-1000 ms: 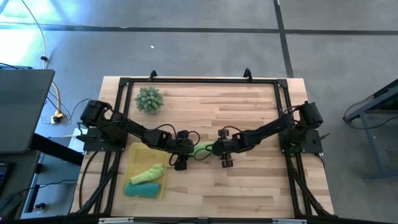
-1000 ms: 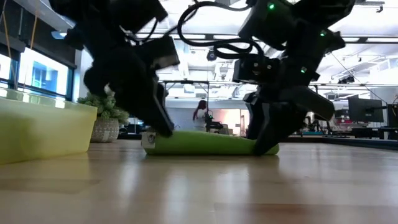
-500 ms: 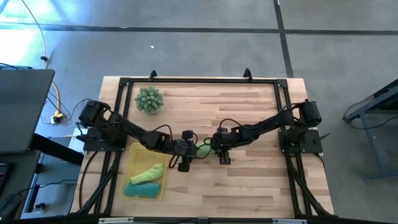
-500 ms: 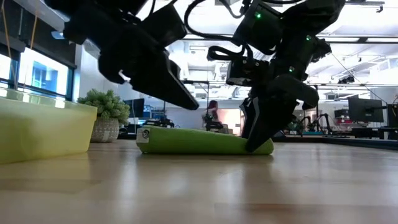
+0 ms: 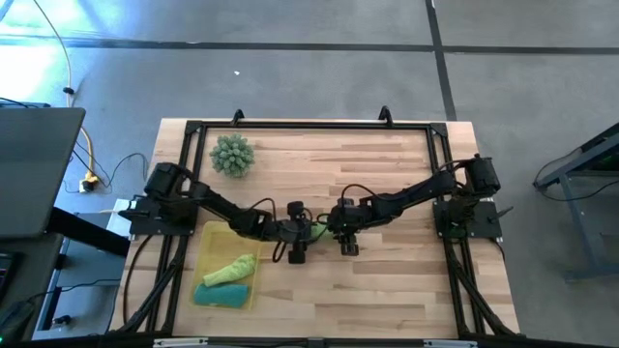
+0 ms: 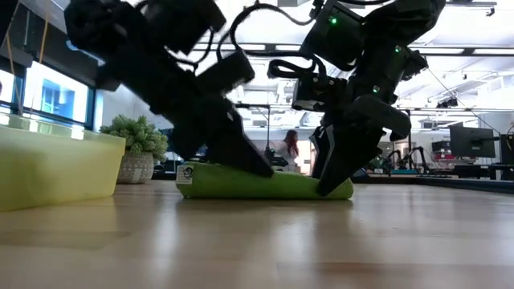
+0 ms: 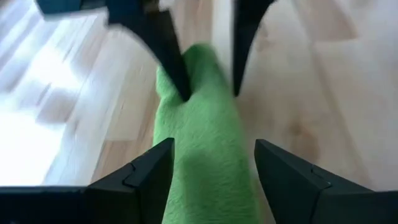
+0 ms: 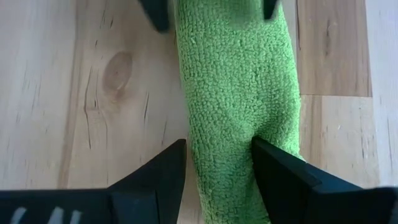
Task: Roll microfiber towels into tight, uniform cylinder then place into a basket
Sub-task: Roll the green towel
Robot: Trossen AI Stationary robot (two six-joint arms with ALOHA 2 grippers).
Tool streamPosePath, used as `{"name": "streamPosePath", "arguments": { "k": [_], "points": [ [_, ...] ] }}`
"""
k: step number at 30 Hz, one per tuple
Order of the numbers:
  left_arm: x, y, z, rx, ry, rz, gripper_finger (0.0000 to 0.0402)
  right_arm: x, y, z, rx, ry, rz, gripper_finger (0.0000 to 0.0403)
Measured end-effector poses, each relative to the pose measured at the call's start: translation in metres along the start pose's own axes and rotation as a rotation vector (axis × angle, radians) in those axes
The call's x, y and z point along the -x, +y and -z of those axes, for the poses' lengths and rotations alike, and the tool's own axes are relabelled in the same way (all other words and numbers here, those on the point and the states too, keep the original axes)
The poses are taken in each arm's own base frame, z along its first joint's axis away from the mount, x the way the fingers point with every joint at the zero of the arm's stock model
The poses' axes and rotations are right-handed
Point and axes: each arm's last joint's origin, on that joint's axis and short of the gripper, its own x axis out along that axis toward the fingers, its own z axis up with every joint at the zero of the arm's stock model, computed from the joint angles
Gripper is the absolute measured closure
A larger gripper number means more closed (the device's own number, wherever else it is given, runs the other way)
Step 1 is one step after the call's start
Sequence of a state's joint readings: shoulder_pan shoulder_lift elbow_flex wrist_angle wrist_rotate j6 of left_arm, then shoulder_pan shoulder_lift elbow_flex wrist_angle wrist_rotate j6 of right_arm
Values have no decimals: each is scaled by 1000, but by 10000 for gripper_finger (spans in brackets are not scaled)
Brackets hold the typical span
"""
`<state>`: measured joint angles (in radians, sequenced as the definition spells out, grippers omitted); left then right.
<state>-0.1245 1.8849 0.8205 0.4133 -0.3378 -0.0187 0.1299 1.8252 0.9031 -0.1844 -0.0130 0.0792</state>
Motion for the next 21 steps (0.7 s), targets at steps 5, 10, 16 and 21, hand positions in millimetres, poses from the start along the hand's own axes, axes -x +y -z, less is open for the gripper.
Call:
{"name": "streamPosePath", "arguments": {
  "k": [5,10,16,21],
  "points": [
    [-10,4,10,30,40,-32,183,0,0,0,0,0,-2,229],
    [-21,8,8,73,72,-44,183,0,0,0,0,0,-2,229],
    [-36,9,6,165,185,-9,189,0,0,0,0,2,-14,229],
    [-37,3,7,158,217,1,236,2,0,0,0,3,-17,229]
  ]
}}
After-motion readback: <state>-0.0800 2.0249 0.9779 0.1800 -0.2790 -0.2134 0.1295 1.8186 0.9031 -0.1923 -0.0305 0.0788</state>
